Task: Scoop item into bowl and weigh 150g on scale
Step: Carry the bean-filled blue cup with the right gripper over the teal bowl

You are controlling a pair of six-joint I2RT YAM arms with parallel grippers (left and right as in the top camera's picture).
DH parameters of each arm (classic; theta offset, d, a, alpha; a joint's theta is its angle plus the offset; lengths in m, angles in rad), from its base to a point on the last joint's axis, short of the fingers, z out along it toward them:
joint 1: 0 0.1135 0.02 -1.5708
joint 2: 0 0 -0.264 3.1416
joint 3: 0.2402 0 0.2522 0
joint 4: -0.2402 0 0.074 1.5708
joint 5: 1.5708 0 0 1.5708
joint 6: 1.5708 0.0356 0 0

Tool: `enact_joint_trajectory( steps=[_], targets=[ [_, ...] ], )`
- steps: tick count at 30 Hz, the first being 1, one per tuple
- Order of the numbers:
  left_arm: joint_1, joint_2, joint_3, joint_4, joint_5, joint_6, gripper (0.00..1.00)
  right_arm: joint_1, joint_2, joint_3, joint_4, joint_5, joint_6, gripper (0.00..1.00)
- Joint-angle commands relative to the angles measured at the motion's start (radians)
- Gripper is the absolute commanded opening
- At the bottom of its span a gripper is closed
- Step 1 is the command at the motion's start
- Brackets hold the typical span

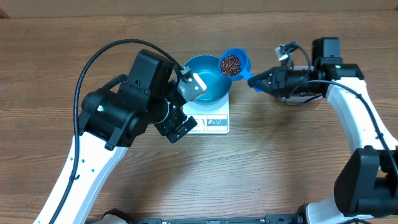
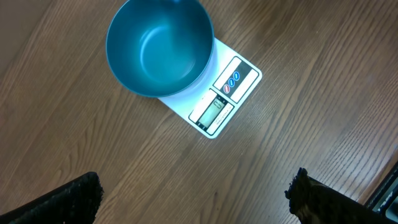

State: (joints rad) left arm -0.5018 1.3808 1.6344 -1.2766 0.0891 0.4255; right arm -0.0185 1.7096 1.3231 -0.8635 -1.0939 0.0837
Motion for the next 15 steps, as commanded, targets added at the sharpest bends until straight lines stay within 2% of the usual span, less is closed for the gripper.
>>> enact_joint_trajectory(
  steps=[1,15],
  targets=[
    [0.004,-0.006,0.020,-0.002,-0.003,0.000,0.99,0.042,-0.023,0.034,0.007,0.052,-0.006,0.04],
    [0.004,-0.006,0.020,-0.002,-0.003,0.000,1.00,0.140,-0.023,0.034,0.022,0.187,-0.005,0.04]
  ],
)
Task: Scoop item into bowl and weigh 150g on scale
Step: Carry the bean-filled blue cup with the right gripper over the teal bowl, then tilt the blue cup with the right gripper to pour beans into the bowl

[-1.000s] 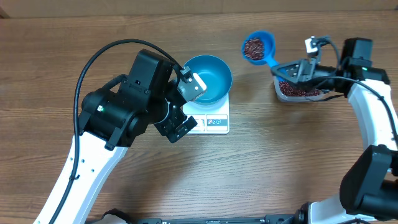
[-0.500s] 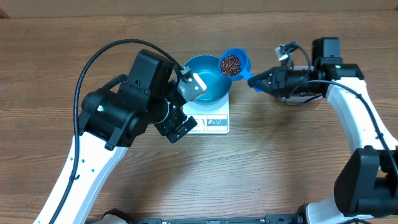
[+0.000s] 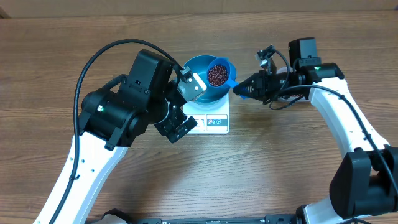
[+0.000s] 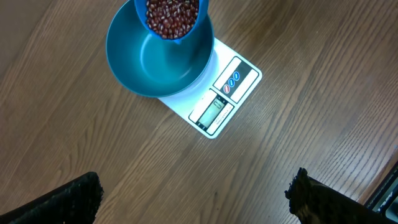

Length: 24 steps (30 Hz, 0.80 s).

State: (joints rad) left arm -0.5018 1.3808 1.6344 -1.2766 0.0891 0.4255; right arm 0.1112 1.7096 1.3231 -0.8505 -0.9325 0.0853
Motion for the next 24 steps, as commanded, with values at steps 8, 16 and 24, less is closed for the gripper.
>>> enact_joint_trajectory(
  steps=[8,16,24],
  targets=[
    [0.004,-0.006,0.019,-0.002,-0.003,0.000,0.99,0.047,-0.023,0.034,0.024,0.107,-0.013,0.04],
    [0.004,-0.006,0.019,-0.002,-0.003,0.000,1.00,0.095,-0.023,0.034,0.091,0.106,-0.014,0.04],
    [0.004,-0.006,0.019,-0.002,-0.003,0.000,0.99,0.113,-0.023,0.034,0.095,0.148,-0.031,0.04]
  ],
)
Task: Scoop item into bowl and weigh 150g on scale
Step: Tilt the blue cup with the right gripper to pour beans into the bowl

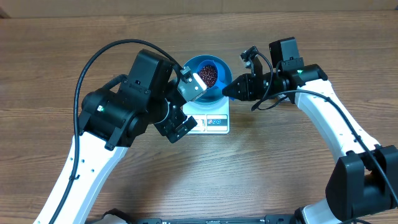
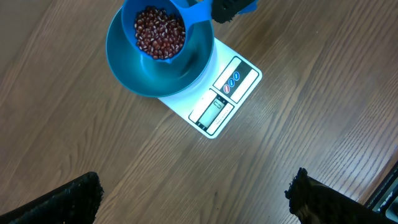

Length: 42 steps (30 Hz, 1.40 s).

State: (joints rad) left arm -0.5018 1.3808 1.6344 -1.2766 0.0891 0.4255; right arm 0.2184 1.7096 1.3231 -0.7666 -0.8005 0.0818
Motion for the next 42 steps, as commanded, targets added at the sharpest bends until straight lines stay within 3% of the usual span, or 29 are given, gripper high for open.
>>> enact_joint_trajectory(
  steps=[1,21,42],
  targets=[
    [0.004,-0.006,0.019,-0.002,-0.003,0.000,0.99,0.005,-0.023,0.034,0.012,0.018,-0.034,0.04],
    [0.004,-0.006,0.019,-0.002,-0.003,0.000,1.00,0.063,-0.023,0.034,0.017,0.248,-0.118,0.04],
    [0.004,-0.006,0.020,-0.002,-0.003,0.000,0.99,0.069,-0.023,0.034,0.050,0.285,-0.189,0.04]
  ],
)
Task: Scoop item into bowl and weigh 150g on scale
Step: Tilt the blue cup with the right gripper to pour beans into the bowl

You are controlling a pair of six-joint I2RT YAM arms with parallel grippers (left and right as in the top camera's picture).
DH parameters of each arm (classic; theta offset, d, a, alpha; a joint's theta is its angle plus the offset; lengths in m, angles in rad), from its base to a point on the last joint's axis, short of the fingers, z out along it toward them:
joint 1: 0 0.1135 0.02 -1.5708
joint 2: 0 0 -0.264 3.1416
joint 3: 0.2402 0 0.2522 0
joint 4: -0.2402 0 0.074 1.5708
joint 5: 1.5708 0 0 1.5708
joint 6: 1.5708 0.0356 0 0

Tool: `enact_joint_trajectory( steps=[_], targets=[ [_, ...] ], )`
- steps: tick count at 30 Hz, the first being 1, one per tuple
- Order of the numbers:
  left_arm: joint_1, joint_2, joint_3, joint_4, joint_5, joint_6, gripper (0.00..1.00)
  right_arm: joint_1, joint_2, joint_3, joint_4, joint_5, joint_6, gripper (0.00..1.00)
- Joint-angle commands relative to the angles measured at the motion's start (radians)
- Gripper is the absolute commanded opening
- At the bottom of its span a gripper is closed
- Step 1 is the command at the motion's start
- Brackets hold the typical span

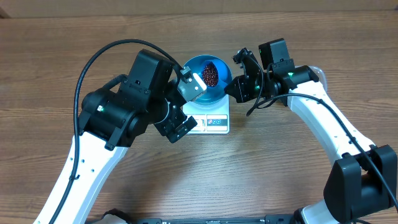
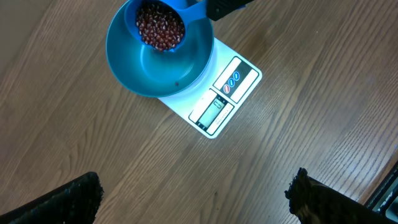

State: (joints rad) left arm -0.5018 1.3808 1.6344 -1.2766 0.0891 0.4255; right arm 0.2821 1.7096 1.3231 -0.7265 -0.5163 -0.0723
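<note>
A blue bowl [image 1: 214, 92] [image 2: 158, 62] stands on the white scale [image 1: 214, 122] [image 2: 217, 102]. Inside its rim a blue scoop [image 1: 210, 74] [image 2: 160, 25] full of red-brown beans hangs tipped toward the bowl's floor. My right gripper [image 1: 235, 87] is shut on the scoop's handle, and its dark tip [image 2: 224, 7] shows at the top of the left wrist view. One dark speck, perhaps a bean, lies on the bowl's floor. My left gripper [image 1: 188, 106] [image 2: 196, 202] hangs open over bare wood beside the scale, holding nothing.
The bulky left arm [image 1: 130, 106] covers the table left of the scale. The right arm [image 1: 323, 118] reaches in from the right. The scale's display and buttons [image 2: 221, 96] face the near side. All around is brown wood.
The right gripper has moved a little further left and turned, so the scoop sits deeper over the bowl and is tipped. The left arm has not moved.
The right gripper held the full scoop right of the bowl's rim. Then the scoop was at the rim, then level over the bowl's middle. Now it is tipped inside the bowl. The left gripper stayed open and still throughout.
</note>
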Motion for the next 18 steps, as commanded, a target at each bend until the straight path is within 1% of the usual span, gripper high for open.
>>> enact_joint_trajectory(
  steps=[1,18],
  targets=[
    [0.004,-0.006,0.019,-0.002,-0.003,0.000,1.00,0.005,-0.023,0.034,0.010,0.001,-0.035,0.04],
    [0.004,-0.006,0.019,-0.002,-0.003,0.000,0.99,0.005,-0.023,0.034,-0.018,0.053,-0.129,0.04]
  ],
)
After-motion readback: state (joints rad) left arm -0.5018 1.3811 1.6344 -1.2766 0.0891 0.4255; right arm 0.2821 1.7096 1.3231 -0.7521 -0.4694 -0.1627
